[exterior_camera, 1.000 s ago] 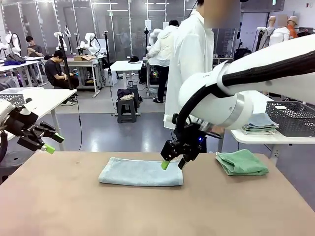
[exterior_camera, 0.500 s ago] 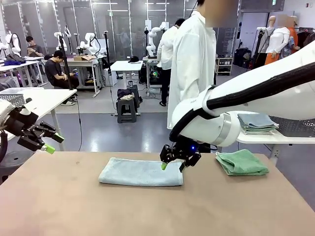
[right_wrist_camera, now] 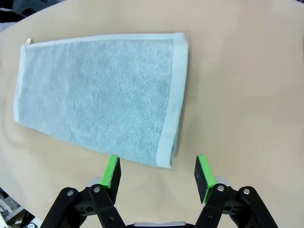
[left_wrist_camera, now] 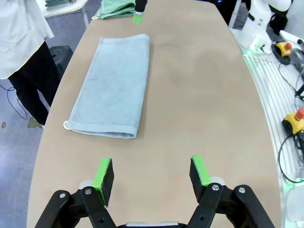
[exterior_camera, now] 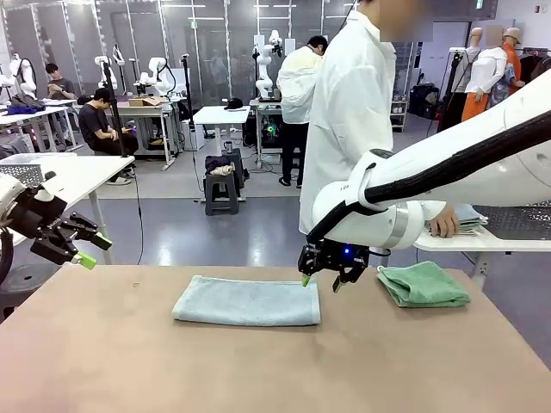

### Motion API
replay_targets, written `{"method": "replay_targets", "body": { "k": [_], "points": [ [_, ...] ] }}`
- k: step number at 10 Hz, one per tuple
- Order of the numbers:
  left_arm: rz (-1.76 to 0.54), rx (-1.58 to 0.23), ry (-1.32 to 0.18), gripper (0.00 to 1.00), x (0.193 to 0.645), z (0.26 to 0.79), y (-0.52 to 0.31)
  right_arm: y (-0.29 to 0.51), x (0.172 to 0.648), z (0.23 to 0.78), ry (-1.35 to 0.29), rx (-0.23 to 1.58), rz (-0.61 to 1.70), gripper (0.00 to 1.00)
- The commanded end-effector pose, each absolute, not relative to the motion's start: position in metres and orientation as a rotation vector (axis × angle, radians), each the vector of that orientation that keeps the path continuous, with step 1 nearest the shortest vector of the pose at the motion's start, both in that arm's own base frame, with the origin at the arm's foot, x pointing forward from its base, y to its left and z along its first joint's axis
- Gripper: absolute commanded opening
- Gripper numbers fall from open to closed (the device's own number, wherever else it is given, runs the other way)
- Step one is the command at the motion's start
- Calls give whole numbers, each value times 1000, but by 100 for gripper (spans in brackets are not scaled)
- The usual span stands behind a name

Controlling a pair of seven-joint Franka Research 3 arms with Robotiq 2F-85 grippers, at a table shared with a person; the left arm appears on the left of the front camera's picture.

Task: Fold the towels and place them in the basket.
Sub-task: When a person lays out a Towel with hook on the table, fold it in half twice.

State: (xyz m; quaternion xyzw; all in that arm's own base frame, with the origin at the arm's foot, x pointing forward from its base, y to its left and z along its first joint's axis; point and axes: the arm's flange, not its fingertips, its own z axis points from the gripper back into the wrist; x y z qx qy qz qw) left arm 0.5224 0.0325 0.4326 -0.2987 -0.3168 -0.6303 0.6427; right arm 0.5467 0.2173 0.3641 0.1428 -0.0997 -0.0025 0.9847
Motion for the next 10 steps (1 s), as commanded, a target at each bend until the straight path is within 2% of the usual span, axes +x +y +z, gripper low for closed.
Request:
{"method": "replay_targets", "body": {
  "k": [1, 4, 10],
  "points": [
    [-1437, -676, -724, 81, 520, 435, 31, 224, 565, 358, -214, 251, -27, 79],
    [-1437, -676, -724, 81, 520, 435, 31, 227, 580, 337, -225, 239, -66, 79],
    [-1437, -676, -724, 81, 520, 435, 31, 219, 571, 341, -204, 263, -21, 79]
  ]
}}
